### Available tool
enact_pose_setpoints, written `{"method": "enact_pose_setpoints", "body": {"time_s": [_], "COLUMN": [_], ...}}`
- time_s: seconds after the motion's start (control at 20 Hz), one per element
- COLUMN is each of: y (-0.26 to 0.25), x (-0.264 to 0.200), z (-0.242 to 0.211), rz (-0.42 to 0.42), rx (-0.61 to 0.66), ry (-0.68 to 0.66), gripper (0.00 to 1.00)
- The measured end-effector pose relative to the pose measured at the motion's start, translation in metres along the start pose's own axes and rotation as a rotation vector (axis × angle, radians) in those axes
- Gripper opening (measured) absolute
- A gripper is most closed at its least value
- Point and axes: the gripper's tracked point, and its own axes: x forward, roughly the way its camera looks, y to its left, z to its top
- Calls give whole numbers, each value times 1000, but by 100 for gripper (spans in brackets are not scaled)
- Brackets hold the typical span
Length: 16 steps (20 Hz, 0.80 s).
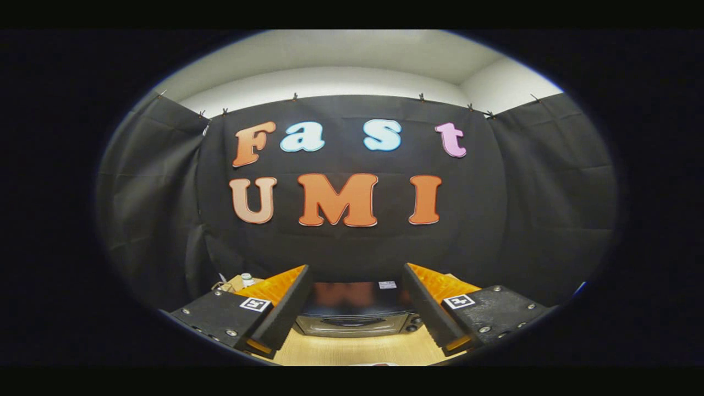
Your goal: Open the toaster oven, put the food inside, and close the toaster oven door.
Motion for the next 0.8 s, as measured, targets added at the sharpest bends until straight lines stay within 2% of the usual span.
{"method": "enact_pose_setpoints", "body": {"time_s": [0.25,0.8], "y": [-4,7], "x": [9,46], "z": [-12,-93], "rz": [-16,9], "rx": [6,-66], "ry": [3,175], "gripper": [98,99]}}
